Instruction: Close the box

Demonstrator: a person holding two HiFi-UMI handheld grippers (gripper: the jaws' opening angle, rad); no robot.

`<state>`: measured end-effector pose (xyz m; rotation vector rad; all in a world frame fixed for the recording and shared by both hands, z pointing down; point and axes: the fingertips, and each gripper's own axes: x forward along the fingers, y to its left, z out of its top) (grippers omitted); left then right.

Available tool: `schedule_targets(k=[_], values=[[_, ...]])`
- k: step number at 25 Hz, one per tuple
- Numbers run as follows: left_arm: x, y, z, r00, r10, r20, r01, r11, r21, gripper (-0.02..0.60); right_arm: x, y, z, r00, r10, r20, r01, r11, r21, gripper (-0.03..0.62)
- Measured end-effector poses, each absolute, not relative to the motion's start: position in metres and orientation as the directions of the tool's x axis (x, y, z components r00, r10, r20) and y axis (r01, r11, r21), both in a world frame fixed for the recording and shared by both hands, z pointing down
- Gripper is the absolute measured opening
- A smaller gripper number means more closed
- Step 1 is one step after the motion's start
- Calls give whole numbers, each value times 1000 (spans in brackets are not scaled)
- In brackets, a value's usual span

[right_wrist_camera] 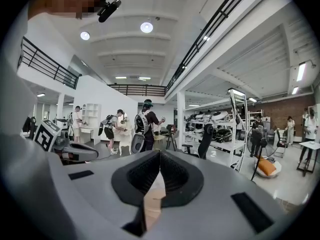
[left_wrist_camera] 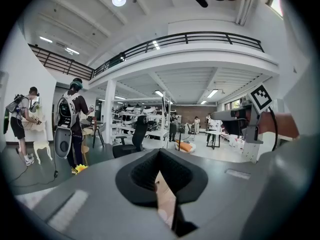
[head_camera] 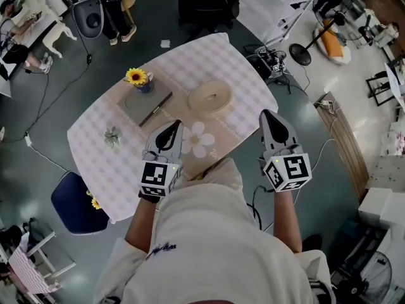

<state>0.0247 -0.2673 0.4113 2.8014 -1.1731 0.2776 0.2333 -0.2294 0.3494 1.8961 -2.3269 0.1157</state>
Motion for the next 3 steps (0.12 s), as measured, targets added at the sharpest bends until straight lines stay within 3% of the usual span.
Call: schedule_targets(k=[3], values=[[13,-283,426,644,-733,217,-750,-662,-11,2,239,-250,344,-221,-966,134,-970,232,70,8]])
